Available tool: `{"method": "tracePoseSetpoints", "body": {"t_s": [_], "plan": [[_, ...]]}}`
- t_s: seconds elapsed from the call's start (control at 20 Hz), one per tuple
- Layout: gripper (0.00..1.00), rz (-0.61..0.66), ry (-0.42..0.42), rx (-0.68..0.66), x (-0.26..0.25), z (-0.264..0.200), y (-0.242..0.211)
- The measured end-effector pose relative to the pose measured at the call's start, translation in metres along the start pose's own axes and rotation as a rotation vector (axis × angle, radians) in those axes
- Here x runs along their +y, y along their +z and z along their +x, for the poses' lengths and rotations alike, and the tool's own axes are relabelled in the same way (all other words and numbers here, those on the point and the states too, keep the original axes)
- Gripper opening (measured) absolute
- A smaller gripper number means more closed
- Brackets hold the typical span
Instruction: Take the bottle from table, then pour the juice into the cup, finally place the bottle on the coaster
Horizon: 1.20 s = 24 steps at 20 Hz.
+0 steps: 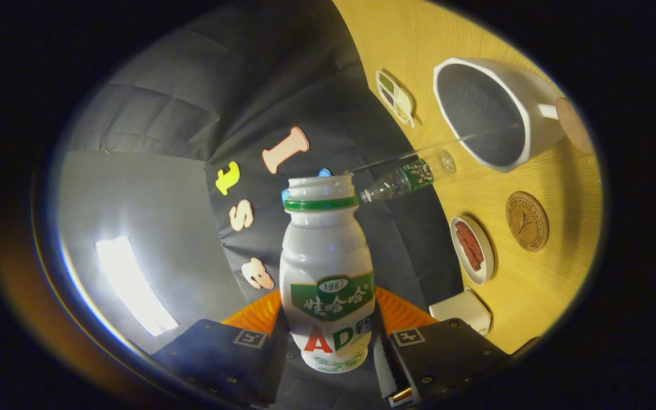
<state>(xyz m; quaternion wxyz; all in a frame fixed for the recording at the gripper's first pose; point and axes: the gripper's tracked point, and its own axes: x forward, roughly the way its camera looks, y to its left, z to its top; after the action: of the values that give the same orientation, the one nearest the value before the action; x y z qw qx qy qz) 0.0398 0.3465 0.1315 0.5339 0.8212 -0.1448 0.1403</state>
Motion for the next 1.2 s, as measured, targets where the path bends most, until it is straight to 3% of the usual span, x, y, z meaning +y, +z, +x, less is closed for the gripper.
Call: {"method": "tracePoseSetpoints", "body": {"t_s": [1.2], "plan": [[0.65,0.119,0.007,-0.043,0.0057,-0.0041,0.0083]]}}
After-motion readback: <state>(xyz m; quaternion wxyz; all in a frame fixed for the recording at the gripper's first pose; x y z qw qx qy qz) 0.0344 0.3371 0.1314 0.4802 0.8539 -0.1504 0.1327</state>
